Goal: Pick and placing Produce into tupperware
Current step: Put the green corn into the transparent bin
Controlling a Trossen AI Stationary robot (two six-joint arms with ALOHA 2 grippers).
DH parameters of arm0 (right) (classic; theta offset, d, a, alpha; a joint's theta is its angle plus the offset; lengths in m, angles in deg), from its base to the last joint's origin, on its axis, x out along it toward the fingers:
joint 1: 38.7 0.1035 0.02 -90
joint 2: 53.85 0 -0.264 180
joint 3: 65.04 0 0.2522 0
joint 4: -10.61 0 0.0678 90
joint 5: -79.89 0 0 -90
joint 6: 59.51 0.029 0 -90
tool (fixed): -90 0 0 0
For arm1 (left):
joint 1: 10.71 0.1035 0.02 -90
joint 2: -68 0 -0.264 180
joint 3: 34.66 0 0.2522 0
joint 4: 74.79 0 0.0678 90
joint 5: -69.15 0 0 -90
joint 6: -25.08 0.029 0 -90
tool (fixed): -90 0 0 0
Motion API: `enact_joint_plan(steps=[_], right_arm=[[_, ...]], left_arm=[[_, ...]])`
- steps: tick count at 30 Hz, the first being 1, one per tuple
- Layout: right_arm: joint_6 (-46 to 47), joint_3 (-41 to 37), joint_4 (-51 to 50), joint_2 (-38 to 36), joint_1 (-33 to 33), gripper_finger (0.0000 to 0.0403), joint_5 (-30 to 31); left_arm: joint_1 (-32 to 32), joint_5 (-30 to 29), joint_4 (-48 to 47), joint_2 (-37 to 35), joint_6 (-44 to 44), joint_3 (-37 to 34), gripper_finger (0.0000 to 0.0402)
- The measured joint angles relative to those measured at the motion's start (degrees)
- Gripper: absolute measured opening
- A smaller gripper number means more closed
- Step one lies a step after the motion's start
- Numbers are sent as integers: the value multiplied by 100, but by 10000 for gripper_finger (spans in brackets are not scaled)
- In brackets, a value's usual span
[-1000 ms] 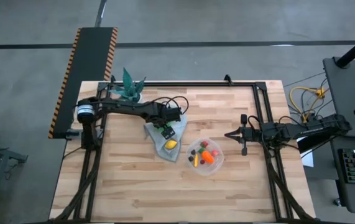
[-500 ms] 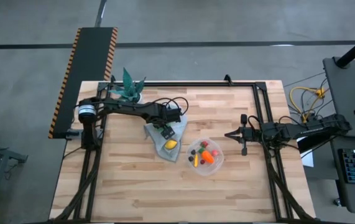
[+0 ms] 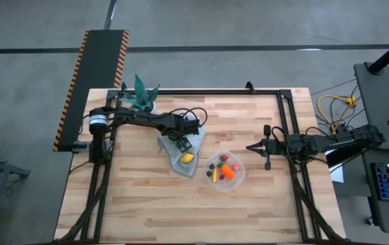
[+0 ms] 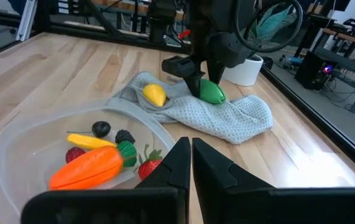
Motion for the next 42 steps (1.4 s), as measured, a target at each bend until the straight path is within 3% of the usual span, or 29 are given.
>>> enact_joint_plan(steps=[7, 14, 25, 32, 42], right_arm=[[0, 0, 2, -2, 0, 9, 1], [-1, 0, 3, -1, 0, 9, 1], [-2, 0, 2, 0, 0, 9, 2], [-17, 0, 4, -1, 0, 9, 2], [-17, 0, 34, -2, 0, 9, 3]], left_arm=[[-2, -37, -10, -22, 101, 0, 199], [-2, -87, -249, -203, 66, 66, 198], [-152, -84, -652, -212, 64, 779, 198], [-663, -73, -383, -214, 98, 1552, 198], [-1437, -55, 994, -124, 399, 2006, 197]])
